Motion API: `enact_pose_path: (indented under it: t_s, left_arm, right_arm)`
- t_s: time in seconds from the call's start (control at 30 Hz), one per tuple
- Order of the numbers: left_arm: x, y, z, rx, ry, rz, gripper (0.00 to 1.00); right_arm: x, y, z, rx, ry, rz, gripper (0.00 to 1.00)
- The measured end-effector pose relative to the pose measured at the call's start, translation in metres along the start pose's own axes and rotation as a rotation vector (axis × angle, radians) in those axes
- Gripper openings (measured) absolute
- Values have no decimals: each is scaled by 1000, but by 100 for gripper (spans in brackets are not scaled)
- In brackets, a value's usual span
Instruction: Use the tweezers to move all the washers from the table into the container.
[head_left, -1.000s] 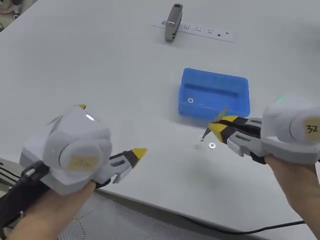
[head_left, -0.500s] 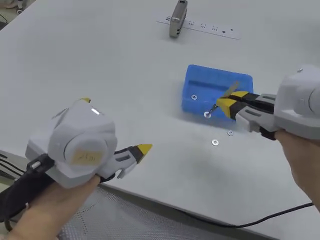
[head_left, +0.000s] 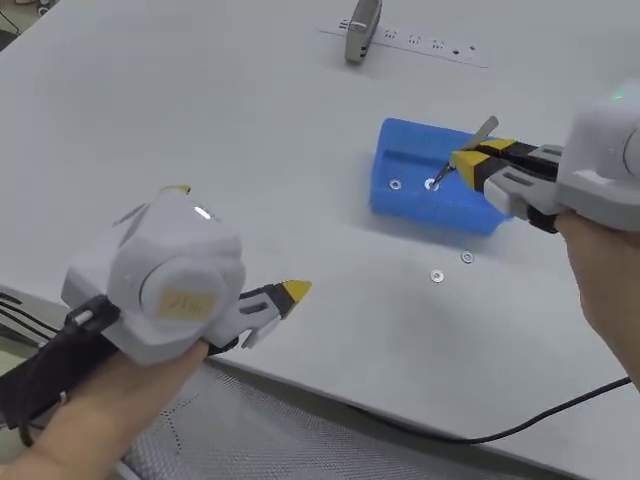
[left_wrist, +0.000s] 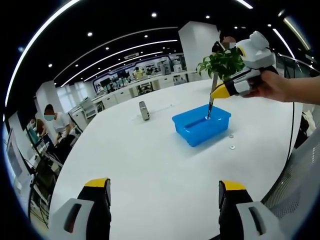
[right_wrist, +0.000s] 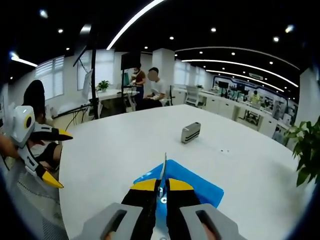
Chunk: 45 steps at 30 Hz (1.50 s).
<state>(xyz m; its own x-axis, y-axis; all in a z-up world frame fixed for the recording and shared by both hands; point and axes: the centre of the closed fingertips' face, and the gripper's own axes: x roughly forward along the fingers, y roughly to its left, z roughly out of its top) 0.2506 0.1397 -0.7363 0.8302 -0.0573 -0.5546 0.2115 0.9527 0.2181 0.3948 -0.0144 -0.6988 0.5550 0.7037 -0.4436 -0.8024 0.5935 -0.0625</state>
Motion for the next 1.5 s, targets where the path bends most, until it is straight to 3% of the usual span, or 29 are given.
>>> enact_pose_path:
  t_s: [0.17, 0.3, 0.67, 1.07, 1.5]
  left_arm:
    - [0, 0, 2, -6, -9, -1, 91]
    - [0, 0, 1, 0, -4, 0, 91]
    - [1, -1, -2, 10, 12, -1, 91]
    - [1, -2, -3, 18, 22, -3, 91]
    - [1, -2, -4, 25, 27, -4, 91]
  right_arm:
    - [11, -1, -9, -55, 36, -7, 2]
    - [19, -2, -26, -98, 88, -6, 2]
    - [31, -6, -46, -67, 125, -5, 2]
    - [35, -4, -55, -72, 149, 4, 2]
    - [22, -8, -46, -28, 114, -9, 3]
